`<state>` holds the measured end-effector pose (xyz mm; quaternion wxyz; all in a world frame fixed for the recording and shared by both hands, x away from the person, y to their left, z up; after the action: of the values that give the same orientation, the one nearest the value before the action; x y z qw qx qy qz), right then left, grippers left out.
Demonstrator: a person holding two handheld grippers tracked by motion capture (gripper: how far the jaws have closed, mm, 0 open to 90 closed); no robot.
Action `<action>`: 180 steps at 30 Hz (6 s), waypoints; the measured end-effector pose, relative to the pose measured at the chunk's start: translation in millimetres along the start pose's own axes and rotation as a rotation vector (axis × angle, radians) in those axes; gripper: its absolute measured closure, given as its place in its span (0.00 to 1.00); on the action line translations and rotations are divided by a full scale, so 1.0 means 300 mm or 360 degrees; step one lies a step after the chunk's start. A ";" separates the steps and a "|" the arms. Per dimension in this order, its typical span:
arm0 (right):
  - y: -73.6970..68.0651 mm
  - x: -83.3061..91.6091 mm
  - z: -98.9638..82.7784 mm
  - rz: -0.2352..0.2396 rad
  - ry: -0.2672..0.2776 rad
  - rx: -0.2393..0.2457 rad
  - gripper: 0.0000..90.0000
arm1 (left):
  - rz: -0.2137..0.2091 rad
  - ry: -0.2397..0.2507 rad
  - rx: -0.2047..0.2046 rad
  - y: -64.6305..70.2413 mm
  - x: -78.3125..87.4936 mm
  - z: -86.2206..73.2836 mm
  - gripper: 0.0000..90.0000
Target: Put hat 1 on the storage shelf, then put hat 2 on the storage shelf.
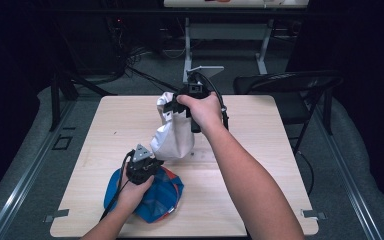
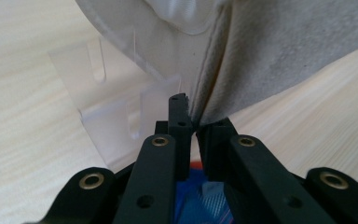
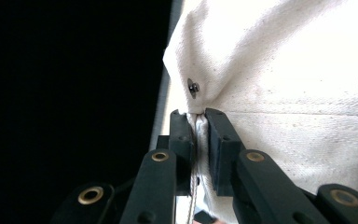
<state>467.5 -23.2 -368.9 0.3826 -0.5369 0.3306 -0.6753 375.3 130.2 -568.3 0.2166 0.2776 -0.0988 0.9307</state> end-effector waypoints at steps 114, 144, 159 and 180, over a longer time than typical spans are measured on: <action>0.574 -0.217 -0.633 -0.0099 -0.0120 0.0309 0.98 | 0.0285 -0.0157 0.0075 -0.307 0.270 -0.254 0.52; 0.693 0.175 -0.629 -0.0264 0.0060 0.0245 0.99 | 0.0289 -0.0165 0.0069 -0.299 0.263 -0.255 0.52; 0.728 0.163 -0.632 -0.0204 0.0063 0.0207 0.77 | 0.0289 -0.0169 0.0073 -0.302 0.260 -0.256 0.52; 0.752 0.122 -0.642 0.0002 -0.0049 0.0124 0.68 | 0.0296 -0.0162 0.0065 -0.303 0.261 -0.254 0.52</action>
<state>310.7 -158.4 -584.4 0.4087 -0.5317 0.2986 -0.6790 321.8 261.3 -581.8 0.1183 0.3184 -0.1159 0.9334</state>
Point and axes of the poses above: each handheld gripper's, and its own axes: x roughly backward along the jaws, z roughly out of its top, y roughly to its right, the point moved 4 cm from there along -x, roughly forward along the jaws, and after that the axes turned 13 degrees about z, right-handed, at the moved point
